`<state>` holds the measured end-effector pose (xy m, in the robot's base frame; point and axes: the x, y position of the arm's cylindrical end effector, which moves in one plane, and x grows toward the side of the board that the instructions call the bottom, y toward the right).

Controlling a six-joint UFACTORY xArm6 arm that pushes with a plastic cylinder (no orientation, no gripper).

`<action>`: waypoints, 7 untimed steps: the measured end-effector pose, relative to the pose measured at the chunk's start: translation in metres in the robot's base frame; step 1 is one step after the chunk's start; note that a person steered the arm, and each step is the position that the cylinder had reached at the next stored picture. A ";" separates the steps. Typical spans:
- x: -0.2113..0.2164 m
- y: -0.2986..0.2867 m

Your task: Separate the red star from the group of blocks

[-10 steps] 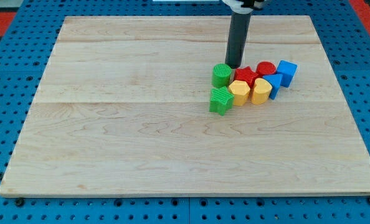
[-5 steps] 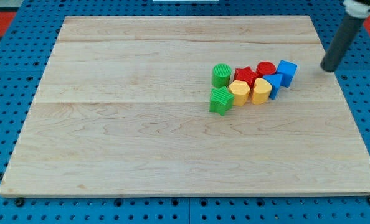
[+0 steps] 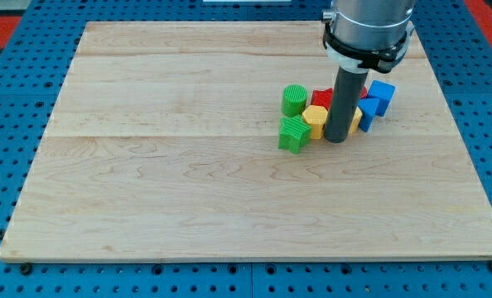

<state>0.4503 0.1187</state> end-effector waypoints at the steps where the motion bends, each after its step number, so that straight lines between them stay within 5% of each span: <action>1: 0.005 0.002; 3: 0.012 0.093; 7: 0.015 0.100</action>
<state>0.4649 0.2182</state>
